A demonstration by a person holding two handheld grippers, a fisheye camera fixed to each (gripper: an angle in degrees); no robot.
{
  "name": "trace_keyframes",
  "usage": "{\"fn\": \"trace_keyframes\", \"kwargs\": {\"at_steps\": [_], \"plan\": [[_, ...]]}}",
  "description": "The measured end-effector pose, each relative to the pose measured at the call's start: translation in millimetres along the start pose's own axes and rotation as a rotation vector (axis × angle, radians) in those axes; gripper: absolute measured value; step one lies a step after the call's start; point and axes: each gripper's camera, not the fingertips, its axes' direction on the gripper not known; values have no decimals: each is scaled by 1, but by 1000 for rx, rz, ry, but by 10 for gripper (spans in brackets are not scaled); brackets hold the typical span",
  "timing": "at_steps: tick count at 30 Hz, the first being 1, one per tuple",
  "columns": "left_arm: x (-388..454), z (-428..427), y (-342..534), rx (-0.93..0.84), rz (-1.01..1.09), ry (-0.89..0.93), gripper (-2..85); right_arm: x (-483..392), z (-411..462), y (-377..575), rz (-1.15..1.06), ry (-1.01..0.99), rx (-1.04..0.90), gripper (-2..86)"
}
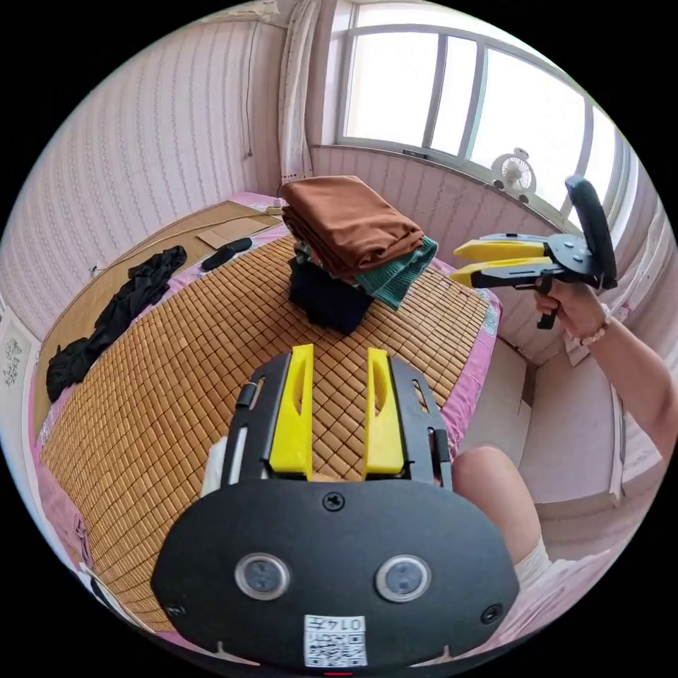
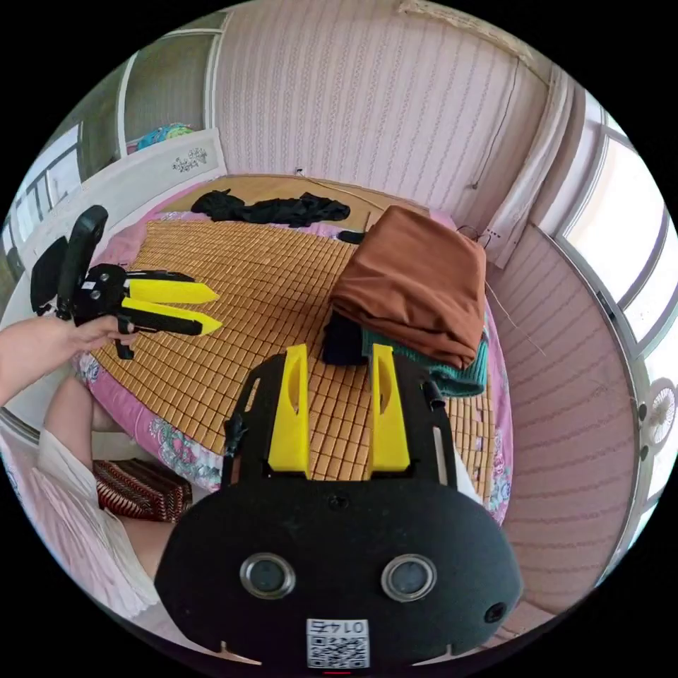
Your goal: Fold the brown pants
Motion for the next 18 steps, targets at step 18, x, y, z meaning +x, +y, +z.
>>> {"fn": "trace_keyframes", "kwargs": {"at_steps": [18], "plan": [[-63,165,-123,-67,-309,219,47,-7,87,-74,-214,228,-165,52]]}}
